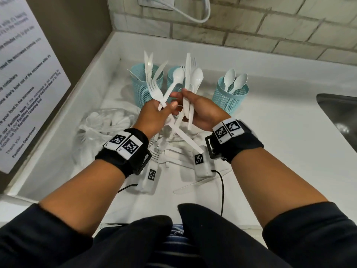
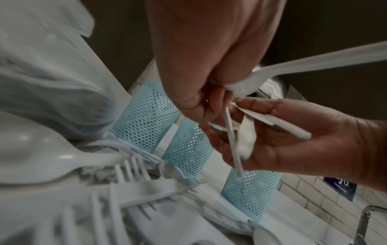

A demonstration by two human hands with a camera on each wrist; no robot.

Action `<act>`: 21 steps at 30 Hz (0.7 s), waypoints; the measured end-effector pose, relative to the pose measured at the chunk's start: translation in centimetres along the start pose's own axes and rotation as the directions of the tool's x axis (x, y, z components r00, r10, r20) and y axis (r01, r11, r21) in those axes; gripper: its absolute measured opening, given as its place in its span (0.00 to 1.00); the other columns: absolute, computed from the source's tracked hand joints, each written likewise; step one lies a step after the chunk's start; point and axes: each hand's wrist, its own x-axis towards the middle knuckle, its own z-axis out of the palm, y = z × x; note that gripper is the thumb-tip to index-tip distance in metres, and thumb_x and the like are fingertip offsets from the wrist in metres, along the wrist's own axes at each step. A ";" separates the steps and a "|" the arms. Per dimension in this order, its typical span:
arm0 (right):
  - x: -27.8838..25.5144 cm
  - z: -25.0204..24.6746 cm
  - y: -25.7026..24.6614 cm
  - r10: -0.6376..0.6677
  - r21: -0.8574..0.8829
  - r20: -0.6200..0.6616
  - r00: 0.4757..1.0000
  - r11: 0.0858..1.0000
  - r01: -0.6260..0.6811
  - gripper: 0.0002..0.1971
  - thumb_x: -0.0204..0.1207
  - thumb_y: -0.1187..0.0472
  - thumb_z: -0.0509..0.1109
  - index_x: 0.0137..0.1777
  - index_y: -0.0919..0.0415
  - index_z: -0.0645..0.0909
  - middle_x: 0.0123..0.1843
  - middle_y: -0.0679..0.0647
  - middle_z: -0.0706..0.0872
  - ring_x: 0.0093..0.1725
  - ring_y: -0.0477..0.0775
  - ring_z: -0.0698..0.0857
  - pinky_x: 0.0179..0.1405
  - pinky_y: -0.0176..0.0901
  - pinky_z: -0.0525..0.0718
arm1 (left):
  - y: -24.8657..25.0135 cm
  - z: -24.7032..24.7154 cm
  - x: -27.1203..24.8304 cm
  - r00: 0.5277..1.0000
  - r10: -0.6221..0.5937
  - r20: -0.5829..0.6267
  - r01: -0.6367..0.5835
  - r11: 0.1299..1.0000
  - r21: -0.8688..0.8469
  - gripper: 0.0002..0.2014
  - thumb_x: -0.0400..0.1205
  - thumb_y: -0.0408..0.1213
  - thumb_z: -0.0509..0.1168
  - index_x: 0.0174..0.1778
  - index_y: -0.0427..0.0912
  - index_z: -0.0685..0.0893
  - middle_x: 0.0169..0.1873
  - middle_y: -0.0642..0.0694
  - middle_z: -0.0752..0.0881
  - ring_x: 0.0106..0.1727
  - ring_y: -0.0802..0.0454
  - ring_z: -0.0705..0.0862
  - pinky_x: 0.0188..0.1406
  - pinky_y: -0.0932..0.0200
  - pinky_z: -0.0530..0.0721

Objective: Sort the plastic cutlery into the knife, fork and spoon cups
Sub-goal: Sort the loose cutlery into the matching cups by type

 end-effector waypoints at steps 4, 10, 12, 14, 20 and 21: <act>-0.3 0.4 1.0 0.047 -0.168 0.119 0.992 0.985 -0.026 0.25 0.85 0.44 0.46 0.70 0.56 0.75 0.65 0.58 0.82 0.62 0.55 0.82 0.65 0.52 0.79 | 0.4 0.2 -0.2 0.998 -0.008 0.056 0.012 0.997 -0.076 0.13 0.79 0.41 0.67 0.53 0.36 0.87 0.47 0.41 0.90 0.52 0.47 0.88 0.63 0.44 0.82; -0.8 0.5 1.5 0.124 -0.106 0.191 0.974 0.989 -0.106 0.29 0.84 0.41 0.42 0.77 0.53 0.66 0.69 0.50 0.79 0.59 0.49 0.83 0.53 0.44 0.86 | 0.3 -0.1 -0.5 0.992 -0.054 0.110 0.066 0.992 -0.108 0.01 0.77 0.32 0.70 0.43 0.41 0.85 0.41 0.40 0.89 0.48 0.45 0.88 0.61 0.45 0.83; -0.5 0.5 1.8 0.115 -0.086 0.188 0.975 0.991 -0.101 0.28 0.84 0.41 0.42 0.76 0.54 0.68 0.73 0.54 0.77 0.65 0.56 0.81 0.65 0.53 0.81 | 0.2 0.1 -0.6 0.991 -0.059 0.120 0.073 0.991 -0.112 0.06 0.75 0.32 0.72 0.47 0.37 0.84 0.43 0.35 0.88 0.50 0.42 0.88 0.61 0.45 0.84; -0.3 0.6 1.9 0.107 -0.083 0.195 0.975 0.992 -0.092 0.27 0.84 0.41 0.42 0.72 0.53 0.71 0.74 0.56 0.76 0.70 0.60 0.78 0.73 0.60 0.73 | 0.0 0.2 -0.5 0.990 -0.085 0.114 0.100 0.987 -0.130 0.07 0.75 0.29 0.72 0.45 0.37 0.82 0.42 0.36 0.87 0.47 0.44 0.88 0.57 0.49 0.86; -0.5 0.6 2.0 0.143 -0.124 0.255 0.956 0.986 -0.114 0.28 0.83 0.40 0.41 0.70 0.55 0.71 0.65 0.57 0.81 0.63 0.61 0.81 0.66 0.58 0.78 | -0.1 0.0 -0.6 0.971 -0.113 0.212 0.148 0.977 -0.155 0.12 0.77 0.26 0.69 0.56 0.33 0.81 0.43 0.43 0.87 0.43 0.54 0.88 0.48 0.59 0.88; -0.6 0.6 2.0 0.148 -0.132 0.257 0.955 0.984 -0.117 0.27 0.83 0.41 0.42 0.70 0.55 0.71 0.63 0.57 0.82 0.61 0.59 0.83 0.64 0.56 0.80 | -0.1 0.0 -0.6 0.967 -0.120 0.227 0.157 0.976 -0.152 0.13 0.77 0.26 0.68 0.57 0.32 0.81 0.44 0.43 0.87 0.42 0.55 0.88 0.46 0.61 0.88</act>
